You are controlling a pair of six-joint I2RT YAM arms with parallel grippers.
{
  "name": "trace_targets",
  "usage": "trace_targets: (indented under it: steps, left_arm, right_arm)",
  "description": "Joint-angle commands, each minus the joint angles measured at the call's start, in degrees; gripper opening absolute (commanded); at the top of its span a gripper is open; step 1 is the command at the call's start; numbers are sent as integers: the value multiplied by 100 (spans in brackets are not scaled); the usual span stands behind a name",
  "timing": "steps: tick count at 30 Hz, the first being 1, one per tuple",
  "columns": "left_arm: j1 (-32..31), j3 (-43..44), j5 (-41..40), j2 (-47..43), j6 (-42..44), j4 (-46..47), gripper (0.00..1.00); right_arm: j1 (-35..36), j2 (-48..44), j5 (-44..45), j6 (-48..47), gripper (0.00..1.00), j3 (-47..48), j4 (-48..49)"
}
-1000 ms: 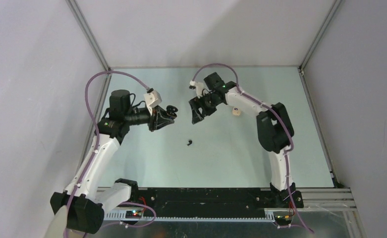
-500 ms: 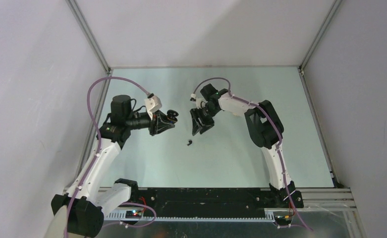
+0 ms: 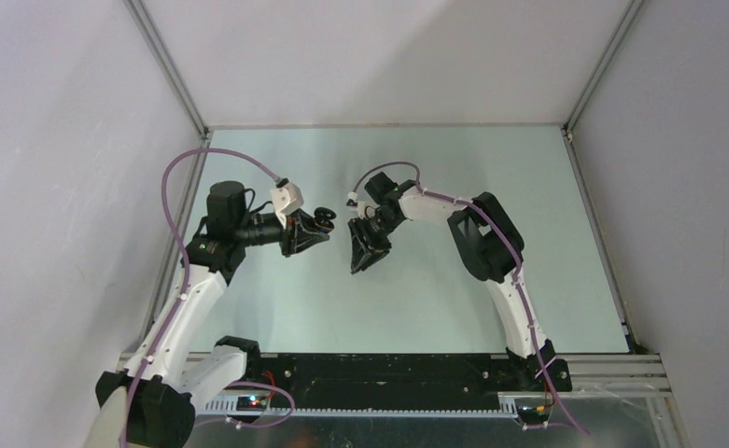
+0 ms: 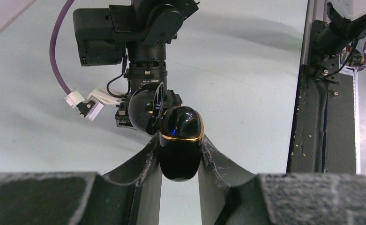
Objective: Insert the wireless bluetooth earbuds into the charging case
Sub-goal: Pick up the left earbud from the center of the board.
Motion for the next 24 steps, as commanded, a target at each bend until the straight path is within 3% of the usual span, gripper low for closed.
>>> trace_targets:
  steps: [1,18,21,24]
  left_arm:
    - [46,-36,222,-159,-83,218,0]
    - [44,-24,253,-131,-74,191,0]
    - [46,-26,253,-128,-67,195,0]
    - [44,-24,258,-138,-62,178,0]
  right_arm:
    - [-57,259,63,123,43,191,82]
    - [-80,658,407,217,24,635,-152]
    - [-28,659,499,115,25,682,-239]
    - [15,595,584,-3,35,733,-320]
